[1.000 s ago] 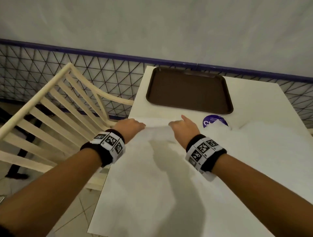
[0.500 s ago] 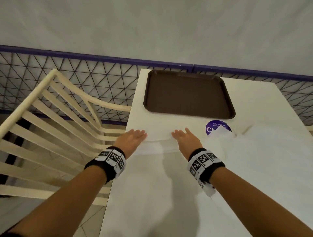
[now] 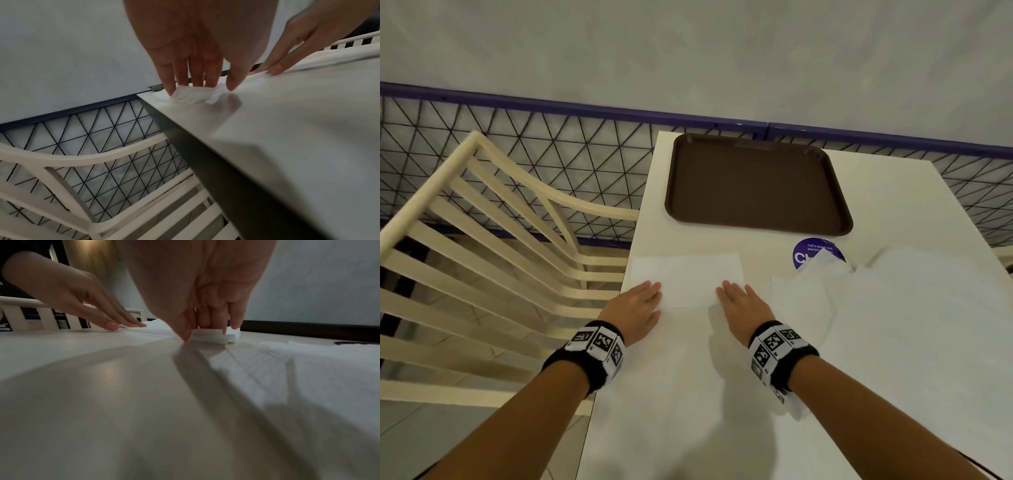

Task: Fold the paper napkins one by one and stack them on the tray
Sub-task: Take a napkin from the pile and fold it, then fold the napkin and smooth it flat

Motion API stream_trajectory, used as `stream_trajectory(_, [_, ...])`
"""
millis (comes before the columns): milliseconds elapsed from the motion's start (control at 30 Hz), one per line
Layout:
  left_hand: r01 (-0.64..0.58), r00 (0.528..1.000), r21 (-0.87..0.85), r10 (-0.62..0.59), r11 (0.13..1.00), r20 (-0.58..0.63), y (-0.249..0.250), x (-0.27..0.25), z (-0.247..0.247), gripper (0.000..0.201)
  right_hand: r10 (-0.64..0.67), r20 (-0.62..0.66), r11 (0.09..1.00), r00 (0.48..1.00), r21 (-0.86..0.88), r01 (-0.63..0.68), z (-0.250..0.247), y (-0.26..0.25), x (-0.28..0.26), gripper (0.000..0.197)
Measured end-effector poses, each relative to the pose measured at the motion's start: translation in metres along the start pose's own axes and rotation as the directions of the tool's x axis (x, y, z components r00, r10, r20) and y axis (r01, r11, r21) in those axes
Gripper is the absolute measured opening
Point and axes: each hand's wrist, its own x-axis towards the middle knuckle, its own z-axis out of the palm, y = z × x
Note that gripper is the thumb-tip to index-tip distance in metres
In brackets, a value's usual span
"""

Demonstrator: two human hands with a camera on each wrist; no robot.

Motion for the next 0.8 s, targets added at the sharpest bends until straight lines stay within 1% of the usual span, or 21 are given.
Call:
stream_trajectory(33, [-0.005,1.000,-0.010,0.005,1.000,0.008,0.005,-0.001,-0.002,0.043,0.014,0.007,1.000,1.000,0.002,-0.014,0.004,-0.001,-0.001,0.052])
stream_trajectory(67, [0.031,0.998,0.004,-0.031,1.000,0.057,0.011,-0.001,-0.009,0.050,0.025,0.012,1.000,1.000,0.005,-0.025,0.007,-0.002,-0.003,0.051])
stream_trajectory(100, [0.040,0.993,0.063,-0.047,0.997,0.104,0.015,-0.001,-0.014,0.051,0.029,0.012,1.000,0.999,0.002,-0.029,0.010,-0.001,-0.006,0.051])
stream_trajectory(133, [0.017,0.993,0.105,-0.030,0.994,0.117,0.018,0.000,-0.016,0.052,0.032,0.005,0.999,0.999,-0.001,-0.032,0.010,0.002,-0.011,0.050])
stream_trajectory(167, [0.030,0.996,0.060,-0.035,0.998,0.088,0.021,0.000,-0.016,0.051,0.038,-0.013,0.999,0.999,0.002,-0.038,0.011,0.008,-0.017,0.050])
stream_trajectory(200, [0.063,0.994,0.034,-0.066,0.997,0.092,0.027,0.001,-0.021,0.048,0.056,-0.040,0.998,0.998,0.019,-0.056,0.012,0.015,-0.025,0.050])
stream_trajectory(233, [0.092,0.993,-0.033,-0.089,0.995,0.081,0.037,0.002,-0.030,0.046,0.092,-0.072,0.995,0.993,0.052,-0.088,0.014,0.023,-0.035,0.049])
stream_trajectory(267, [0.059,0.997,-0.078,-0.055,0.995,0.055,0.046,0.005,-0.034,0.046,0.144,-0.105,0.986,0.984,0.097,-0.134,0.018,0.034,-0.047,0.049])
stream_trajectory(300, [0.003,1.000,-0.078,-0.003,0.997,-0.002,0.054,0.009,-0.032,0.047,0.212,-0.138,0.970,0.968,0.151,-0.191,0.022,0.046,-0.060,0.048])
stream_trajectory(333, [-0.028,0.999,-0.060,0.026,0.998,-0.037,0.062,0.014,-0.032,0.046,0.289,-0.165,0.945,0.943,0.205,-0.254,0.027,0.058,-0.074,0.047])
stream_trajectory(367, [-0.064,0.997,-0.070,0.061,0.996,-0.041,0.074,0.019,-0.033,0.045,0.371,-0.179,0.913,0.911,0.250,-0.322,0.032,0.070,-0.089,0.046])
stream_trajectory(400, [-0.113,0.991,-0.069,0.107,0.991,-0.076,0.088,0.025,-0.037,0.044,0.451,-0.167,0.872,0.877,0.290,-0.394,0.038,0.082,-0.105,0.045])
stream_trajectory(467, [-0.226,0.967,-0.077,0.214,0.971,-0.137,0.116,0.037,-0.038,0.042,0.563,-0.071,0.783,0.823,0.364,-0.504,0.051,0.102,-0.134,0.048])
stream_trajectory(500, [-0.267,0.955,-0.084,0.252,0.960,-0.156,0.129,0.042,-0.036,0.040,0.593,-0.008,0.738,0.806,0.406,-0.539,0.058,0.109,-0.145,0.051])
stream_trajectory(533, [-0.294,0.950,-0.103,0.278,0.950,-0.144,0.141,0.046,-0.037,0.038,0.610,0.046,0.691,0.791,0.458,-0.559,0.065,0.114,-0.154,0.053])
stream_trajectory(567, [-0.322,0.941,-0.140,0.301,0.936,-0.151,0.153,0.050,-0.036,0.032,0.621,0.081,0.647,0.780,0.510,-0.567,0.070,0.117,-0.159,0.055])
stream_trajectory(600, [-0.334,0.938,-0.158,0.313,0.929,-0.146,0.163,0.050,-0.040,0.022,0.628,0.091,0.616,0.773,0.548,-0.566,0.074,0.118,-0.162,0.054])
stream_trajectory(633, [-0.354,0.931,-0.167,0.330,0.920,-0.156,0.174,0.052,-0.041,0.008,0.631,0.084,0.608,0.771,0.563,-0.560,0.076,0.120,-0.164,0.053])
stream_trajectory(700, [-0.382,0.921,-0.155,0.361,0.911,-0.150,0.192,0.057,-0.039,0.013,0.620,0.062,0.640,0.782,0.538,-0.549,0.079,0.121,-0.163,0.049])
stream_trajectory(767, [-0.394,0.918,-0.176,0.377,0.902,-0.124,0.204,0.063,-0.043,0.006,0.604,0.045,0.686,0.796,0.480,-0.548,0.078,0.121,-0.161,0.041])
stream_trajectory(800, [-0.378,0.925,-0.175,0.363,0.909,-0.109,0.209,0.065,-0.043,0.015,0.598,0.032,0.705,0.801,0.456,-0.544,0.078,0.121,-0.161,0.036])
